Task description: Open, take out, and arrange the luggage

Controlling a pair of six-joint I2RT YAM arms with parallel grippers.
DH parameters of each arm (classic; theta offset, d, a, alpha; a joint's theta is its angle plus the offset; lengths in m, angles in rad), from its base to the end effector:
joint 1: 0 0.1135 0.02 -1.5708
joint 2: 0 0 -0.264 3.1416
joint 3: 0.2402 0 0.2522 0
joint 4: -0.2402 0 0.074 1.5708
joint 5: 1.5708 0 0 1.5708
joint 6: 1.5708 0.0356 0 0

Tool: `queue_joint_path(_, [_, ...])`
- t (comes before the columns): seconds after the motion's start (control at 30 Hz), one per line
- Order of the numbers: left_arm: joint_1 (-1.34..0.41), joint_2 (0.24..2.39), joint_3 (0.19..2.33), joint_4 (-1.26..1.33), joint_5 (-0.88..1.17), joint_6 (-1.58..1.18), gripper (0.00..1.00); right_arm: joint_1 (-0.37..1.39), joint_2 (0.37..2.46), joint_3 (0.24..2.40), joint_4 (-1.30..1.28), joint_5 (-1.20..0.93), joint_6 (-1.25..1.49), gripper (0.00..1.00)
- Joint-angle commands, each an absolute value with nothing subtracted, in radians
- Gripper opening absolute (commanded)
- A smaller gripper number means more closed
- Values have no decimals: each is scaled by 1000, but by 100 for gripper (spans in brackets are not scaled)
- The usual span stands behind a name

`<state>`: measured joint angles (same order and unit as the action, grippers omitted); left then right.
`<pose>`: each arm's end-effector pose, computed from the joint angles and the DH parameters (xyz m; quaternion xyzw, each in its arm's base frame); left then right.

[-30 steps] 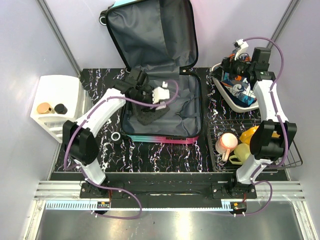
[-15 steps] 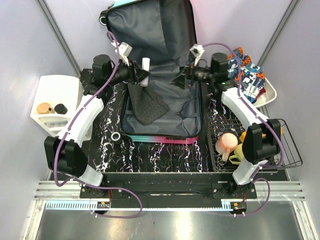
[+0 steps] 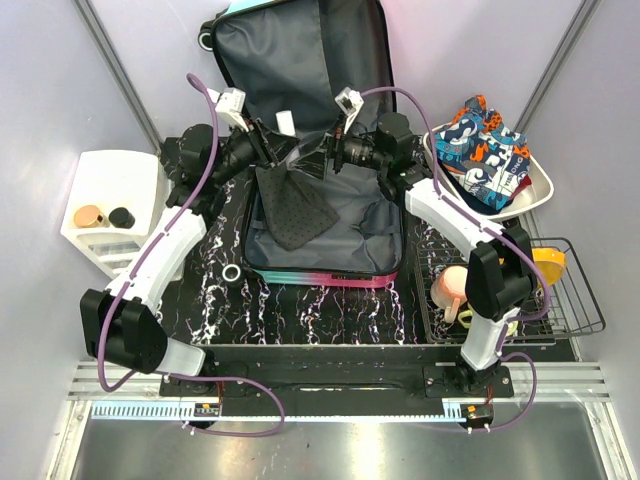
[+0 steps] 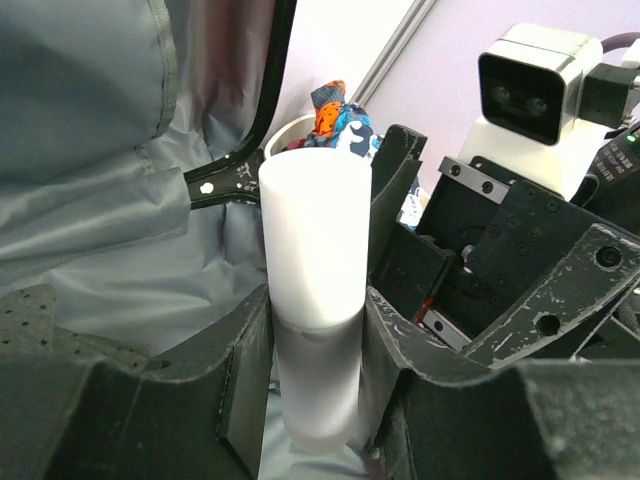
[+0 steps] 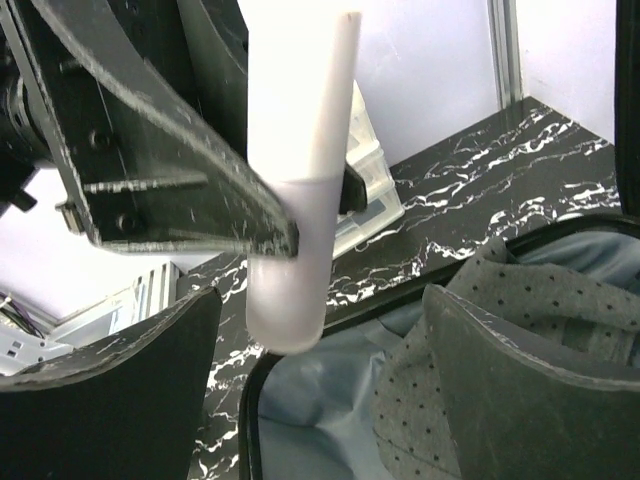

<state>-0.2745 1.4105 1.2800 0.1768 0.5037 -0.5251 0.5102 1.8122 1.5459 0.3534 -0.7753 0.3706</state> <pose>0.3165 -0.1070 0.4066 0.0953 0.6860 -0.4312 0.5782 0.3668 0.2338 0.3719 -0.3216 0.6046 0.5220 0.5085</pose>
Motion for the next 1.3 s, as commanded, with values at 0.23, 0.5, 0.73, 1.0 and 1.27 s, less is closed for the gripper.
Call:
queue_joint_path(0.23, [-296, 1353, 1279, 322, 489, -586, 22, 569, 1888, 1710, 341, -709, 336, 67])
queue_joint_path(0.5, [-295, 1325, 1262, 276, 506, -542, 50, 571, 1882, 1730, 295, -718, 249, 2])
queue_joint_path(0.73, [-249, 1302, 1310, 127, 526, -443, 92, 571, 1829, 1691, 247, -741, 117, 0])
queue_joint_path(1.0, [-238, 1316, 1341, 75, 607, -440, 89, 574, 1784, 1621, 288, -798, 104, 0])
queue_joint_path(1.27, [-230, 1333, 1344, 113, 646, -494, 75, 592, 1767, 1591, 331, -834, 112, 0])
